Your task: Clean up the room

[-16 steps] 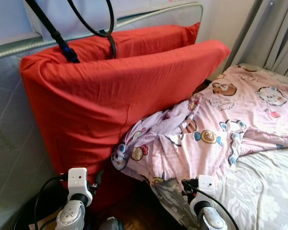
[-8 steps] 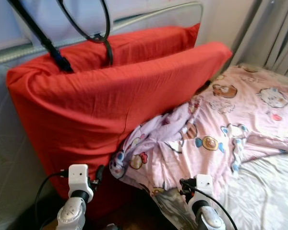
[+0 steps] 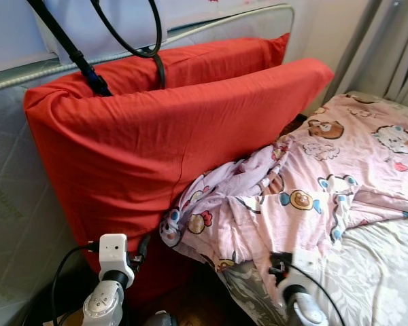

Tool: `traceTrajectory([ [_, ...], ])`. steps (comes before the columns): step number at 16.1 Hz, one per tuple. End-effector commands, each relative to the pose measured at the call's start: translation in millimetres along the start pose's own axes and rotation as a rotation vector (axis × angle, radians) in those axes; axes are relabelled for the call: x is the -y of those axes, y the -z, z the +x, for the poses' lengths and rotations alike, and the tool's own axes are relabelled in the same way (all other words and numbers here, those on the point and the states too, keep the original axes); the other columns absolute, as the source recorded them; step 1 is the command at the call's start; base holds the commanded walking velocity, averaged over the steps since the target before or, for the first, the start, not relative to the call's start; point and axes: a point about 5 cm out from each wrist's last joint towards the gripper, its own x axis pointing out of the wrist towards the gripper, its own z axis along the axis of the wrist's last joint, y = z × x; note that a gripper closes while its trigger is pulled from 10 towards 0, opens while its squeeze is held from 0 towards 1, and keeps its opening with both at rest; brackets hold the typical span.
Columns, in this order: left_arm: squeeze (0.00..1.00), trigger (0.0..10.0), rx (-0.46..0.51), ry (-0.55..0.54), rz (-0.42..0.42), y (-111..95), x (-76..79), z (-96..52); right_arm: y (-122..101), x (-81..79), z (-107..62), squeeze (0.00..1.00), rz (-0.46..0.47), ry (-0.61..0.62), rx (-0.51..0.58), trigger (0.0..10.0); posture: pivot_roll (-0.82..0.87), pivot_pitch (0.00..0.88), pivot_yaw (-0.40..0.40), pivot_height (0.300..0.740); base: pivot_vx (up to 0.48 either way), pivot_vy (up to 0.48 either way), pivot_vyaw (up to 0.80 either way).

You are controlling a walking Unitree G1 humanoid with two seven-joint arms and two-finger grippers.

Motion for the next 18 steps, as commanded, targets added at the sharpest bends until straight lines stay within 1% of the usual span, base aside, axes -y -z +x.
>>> traceTrajectory([
  [1, 0.00, 10.0, -0.005, -0.004, 0.001, 0.3, -1.4, -1.5, -0.2, 2.3, 1.2, 0.00, -0.006, 0.013, -0.021, 10.0, 0.08, 0.000, -0.012, 0.646, 0.000, 0.000, 0.00],
  [5, 0.00, 10.0, -0.003, -0.001, 0.002, -0.5, 0.3, -3.0, -2.9, 3.2, 1.5, 0.00, -0.001, 0.009, -0.002, 10.0, 0.08, 0.000, -0.012, 0.612, 0.000, 0.000, 0.00],
  [13, 0.00, 10.0, -0.029, -0.006, 0.021, 1.6, -3.4, -4.4, -2.7, -0.3, 2.3, 0.00, 0.006, 0.003, -0.007, 10.0, 0.09, 0.000, -0.008, 0.612, 0.000, 0.000, 0.00],
  [18, 0.00, 10.0, -0.031, -0.006, 0.011, 2.8, -3.1, -4.4, -2.1, -3.0, 2.2, 0.00, 0.002, -0.014, -0.008, 10.0, 0.09, 0.000, -0.008, 0.612, 0.000, 0.000, 0.00],
])
